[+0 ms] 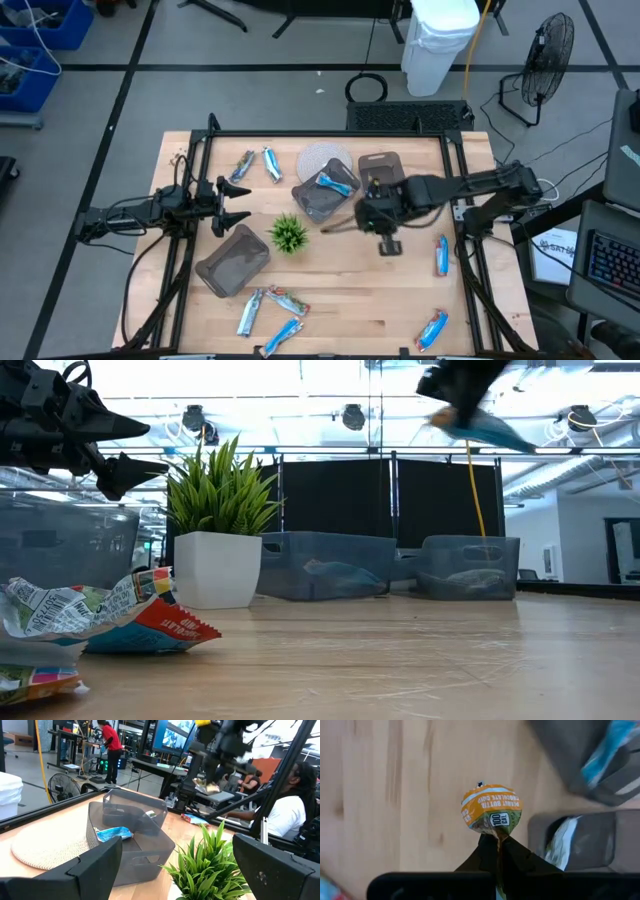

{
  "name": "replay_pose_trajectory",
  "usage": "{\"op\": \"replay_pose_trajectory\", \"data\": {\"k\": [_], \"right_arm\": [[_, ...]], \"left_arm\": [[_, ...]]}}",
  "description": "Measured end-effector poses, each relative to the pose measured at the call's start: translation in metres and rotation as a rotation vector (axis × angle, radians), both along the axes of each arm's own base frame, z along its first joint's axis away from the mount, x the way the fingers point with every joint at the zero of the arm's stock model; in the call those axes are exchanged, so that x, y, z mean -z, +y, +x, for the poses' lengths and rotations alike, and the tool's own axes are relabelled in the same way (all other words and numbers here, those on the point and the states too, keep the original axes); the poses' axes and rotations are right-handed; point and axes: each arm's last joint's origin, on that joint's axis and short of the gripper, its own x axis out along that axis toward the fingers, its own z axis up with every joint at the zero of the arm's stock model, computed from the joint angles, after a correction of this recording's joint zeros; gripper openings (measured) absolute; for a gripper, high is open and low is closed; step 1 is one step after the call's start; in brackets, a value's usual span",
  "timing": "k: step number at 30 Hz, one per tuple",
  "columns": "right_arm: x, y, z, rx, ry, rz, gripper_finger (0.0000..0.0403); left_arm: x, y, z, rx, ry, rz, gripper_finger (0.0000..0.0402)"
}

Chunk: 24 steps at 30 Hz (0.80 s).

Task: Pick and place Granola Bars by type
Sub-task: Put the yellow granola bar into the top left black bin

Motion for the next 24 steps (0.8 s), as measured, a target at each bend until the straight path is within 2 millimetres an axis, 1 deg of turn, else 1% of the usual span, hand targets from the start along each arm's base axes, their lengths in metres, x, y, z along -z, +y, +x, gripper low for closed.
{"op": "replay_pose_trajectory", "data": {"k": [5,11,14,18,24], "right_arm": [[-0.016,-0.017,0.029,0.202,-0.073,0.047,0.0],[-0.02,-0.042,0.056,0.513,-0.126,0.063,0.0],[-0.017,-0.057,0.067,0.632,-0.151,0.09,0.0],[-0.007,-0.073,0.08,0.762,-0.18,0.127,0.0],[0.01,-0.098,0.097,0.871,-0.218,0.147,0.0]], "left_arm": [[0.0,0.0,0.0,0.0,0.0,0.0,0.0379],[0.0,0.0,0.0,0.0,0.0,0.0,0.0379],[0.0,0.0,0.0,0.0,0.0,0.0,0.0379],[0.0,0.0,0.0,0.0,0.0,0.0,0.0379],[0.0,0.0,0.0,0.0,0.0,0.0,0.0379]]}}
